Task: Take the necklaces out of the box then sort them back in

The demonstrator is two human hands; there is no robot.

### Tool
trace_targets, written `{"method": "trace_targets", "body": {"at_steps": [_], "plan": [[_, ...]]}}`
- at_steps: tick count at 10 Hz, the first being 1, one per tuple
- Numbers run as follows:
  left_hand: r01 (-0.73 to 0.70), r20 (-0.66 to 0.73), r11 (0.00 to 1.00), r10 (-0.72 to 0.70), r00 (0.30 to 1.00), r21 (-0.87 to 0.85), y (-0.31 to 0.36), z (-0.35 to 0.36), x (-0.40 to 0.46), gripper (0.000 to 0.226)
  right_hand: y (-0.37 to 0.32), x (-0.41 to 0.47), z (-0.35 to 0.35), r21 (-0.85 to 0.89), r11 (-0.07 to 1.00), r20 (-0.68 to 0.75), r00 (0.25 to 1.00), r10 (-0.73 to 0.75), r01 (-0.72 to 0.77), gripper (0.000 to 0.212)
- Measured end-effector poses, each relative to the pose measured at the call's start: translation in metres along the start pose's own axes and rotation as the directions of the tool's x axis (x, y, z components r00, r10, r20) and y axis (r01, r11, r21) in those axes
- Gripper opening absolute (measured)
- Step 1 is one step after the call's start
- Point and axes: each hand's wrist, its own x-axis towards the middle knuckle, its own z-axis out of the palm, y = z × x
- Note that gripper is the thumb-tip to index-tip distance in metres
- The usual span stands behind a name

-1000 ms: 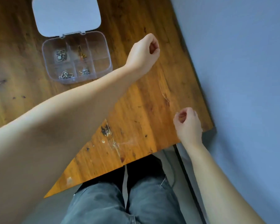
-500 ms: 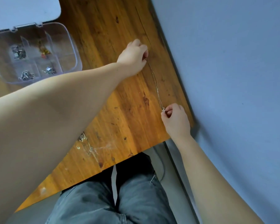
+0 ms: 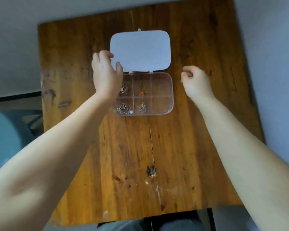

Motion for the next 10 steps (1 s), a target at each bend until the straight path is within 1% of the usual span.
{"method": "trace_targets", "body": {"at_steps": [1,2,3,4,5,6,7,8,9,10], "plan": [[0.351,0.197,0.932,-0.329,0.924,-0.091,-0.024,0.000,0.036,0.043,-0.029,0.041,0.028,0.123,0.990,0.034,0.997,0.070,-0.074,0.042],[0.499,0.358,0.812,-0.388,0.849,-0.303,-0.030,0.003,0.045,0.032,-0.038,0.057,0.034,0.208,0.969,0.033,0.991,0.129,-0.133,0.039],[0.464,0.345,0.771,-0.333,0.877,-0.435,-0.030,-0.002,0.041,0.022,-0.034,0.055,0.027,0.294,0.947,0.019,0.992,0.128,-0.128,0.032],[0.371,0.286,0.806,-0.261,0.922,-0.461,-0.031,-0.017,0.030,0.018,-0.031,0.044,0.017,0.306,0.950,-0.006,0.997,0.072,-0.067,0.021],[0.235,0.250,0.867,-0.133,0.959,-0.440,-0.037,-0.037,0.007,0.016,-0.028,0.023,0.006,0.237,0.968,-0.032,0.996,-0.083,0.088,0.014],[0.124,0.271,0.902,-0.008,0.962,-0.414,-0.050,-0.047,-0.012,0.024,-0.015,-0.001,0.002,0.107,0.956,0.012,0.961,-0.276,0.273,0.009],[-0.075,0.303,0.975,0.138,0.943,-0.211,-0.061,-0.047,-0.018,0.027,0.001,-0.016,0.007,-0.073,0.926,0.051,0.929,-0.368,0.371,0.015],[-0.283,0.295,0.959,0.273,0.916,-0.009,-0.064,-0.044,-0.026,0.026,0.012,-0.019,0.012,-0.207,0.884,0.097,0.908,-0.408,0.419,0.019],[-0.344,0.325,0.937,0.307,0.895,0.063,-0.061,-0.045,-0.030,0.027,0.015,-0.023,0.012,-0.296,0.849,0.157,0.899,-0.409,0.438,0.022],[-0.330,0.320,0.938,0.281,0.905,0.108,-0.055,-0.043,-0.039,0.030,0.010,-0.030,0.008,-0.275,0.879,0.128,0.921,-0.369,0.390,0.026]]}}
